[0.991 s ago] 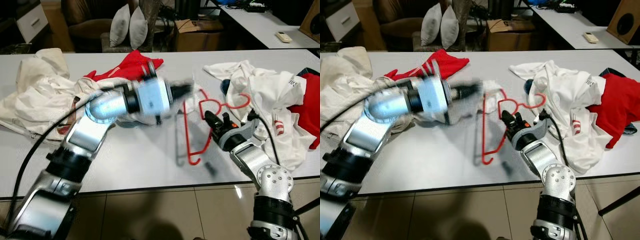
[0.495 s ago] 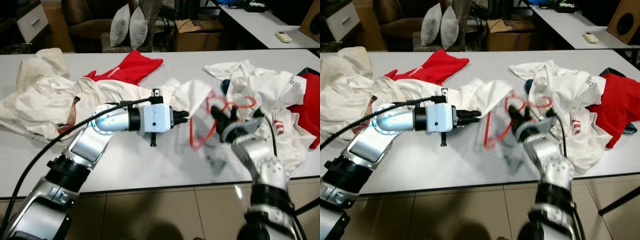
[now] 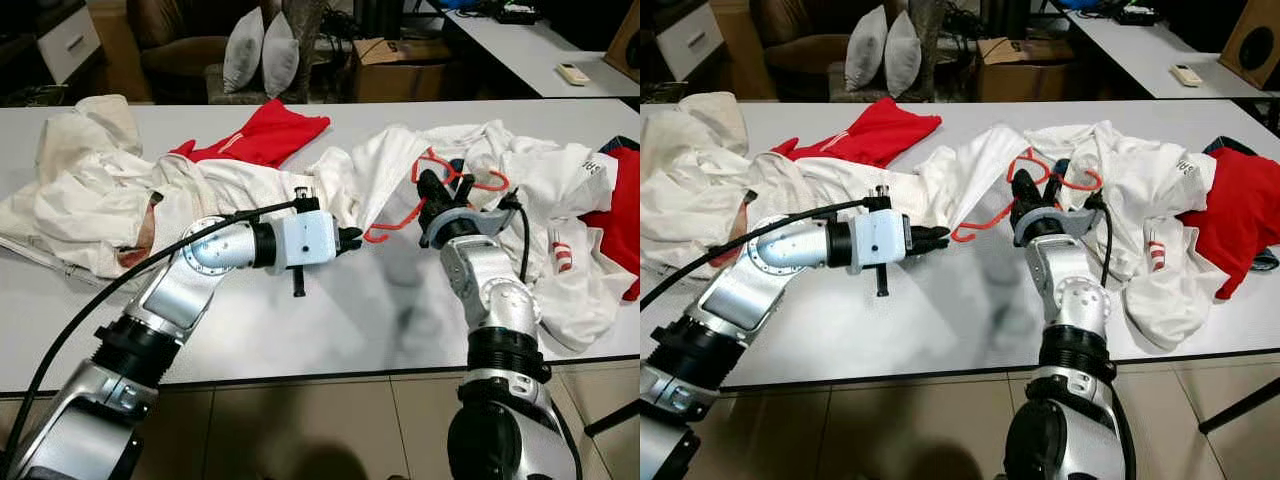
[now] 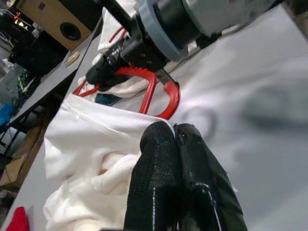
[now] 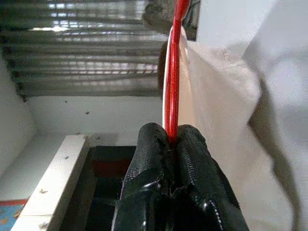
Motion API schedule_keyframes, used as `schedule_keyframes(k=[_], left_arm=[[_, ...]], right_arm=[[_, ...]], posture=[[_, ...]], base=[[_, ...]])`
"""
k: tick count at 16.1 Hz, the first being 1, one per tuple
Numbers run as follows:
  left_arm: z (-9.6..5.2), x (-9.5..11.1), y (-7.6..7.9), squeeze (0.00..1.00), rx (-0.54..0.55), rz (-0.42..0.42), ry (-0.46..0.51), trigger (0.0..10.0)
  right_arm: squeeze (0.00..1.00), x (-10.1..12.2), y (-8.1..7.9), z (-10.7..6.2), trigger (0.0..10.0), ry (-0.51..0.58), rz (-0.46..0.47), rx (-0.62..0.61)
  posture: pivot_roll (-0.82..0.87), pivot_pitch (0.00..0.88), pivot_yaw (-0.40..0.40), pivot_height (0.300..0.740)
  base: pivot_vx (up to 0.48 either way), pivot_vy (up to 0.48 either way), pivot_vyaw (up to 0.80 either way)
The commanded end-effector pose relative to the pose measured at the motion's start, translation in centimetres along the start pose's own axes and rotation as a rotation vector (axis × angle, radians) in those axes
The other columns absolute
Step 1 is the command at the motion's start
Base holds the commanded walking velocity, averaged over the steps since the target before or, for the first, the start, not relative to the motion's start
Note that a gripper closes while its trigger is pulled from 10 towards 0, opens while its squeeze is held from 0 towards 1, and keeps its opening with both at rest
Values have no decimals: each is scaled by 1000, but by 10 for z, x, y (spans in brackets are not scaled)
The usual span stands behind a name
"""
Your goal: Hang hanger
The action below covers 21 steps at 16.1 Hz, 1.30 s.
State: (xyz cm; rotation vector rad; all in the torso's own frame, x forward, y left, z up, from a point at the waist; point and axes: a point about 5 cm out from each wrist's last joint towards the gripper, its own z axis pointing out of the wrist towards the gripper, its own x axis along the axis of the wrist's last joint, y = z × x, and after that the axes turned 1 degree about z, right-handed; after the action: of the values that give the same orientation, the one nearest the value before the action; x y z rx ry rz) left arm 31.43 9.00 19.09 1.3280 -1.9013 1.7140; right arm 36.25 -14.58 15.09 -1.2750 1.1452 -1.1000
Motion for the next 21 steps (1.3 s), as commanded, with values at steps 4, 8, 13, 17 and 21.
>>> schedule_keyframes(k=[4, 8, 13, 17, 21], left_arm=[[0, 9, -3, 0, -1, 3, 43, 0], [-3, 12, -2, 0, -12, -24, 79, 0], [6, 27, -5, 0, -9, -93, 182, 0], [16, 40, -7, 0, -11, -140, 243, 0], [20, 38, -17, 0, 69, -117, 211, 0]], right_arm=[[0, 5, -10, 13, 10000, 79, -56, -11], [0, 10, -15, 20, 10000, 113, -58, -4], [0, -4, -21, 29, 10000, 94, -95, 4], [0, -27, -20, 31, 10000, 33, -160, -8], [0, -43, -21, 21, 10000, -78, -276, 18]], posture=[[-172, 0, 5, 740], [-168, 0, -4, 740], [-170, 0, -7, 740], [-172, 0, 0, 740], [-172, 0, -1, 740]], base=[[0, 0, 0], [0, 0, 0], [0, 0, 0], [0, 0, 0], [0, 0, 0]])
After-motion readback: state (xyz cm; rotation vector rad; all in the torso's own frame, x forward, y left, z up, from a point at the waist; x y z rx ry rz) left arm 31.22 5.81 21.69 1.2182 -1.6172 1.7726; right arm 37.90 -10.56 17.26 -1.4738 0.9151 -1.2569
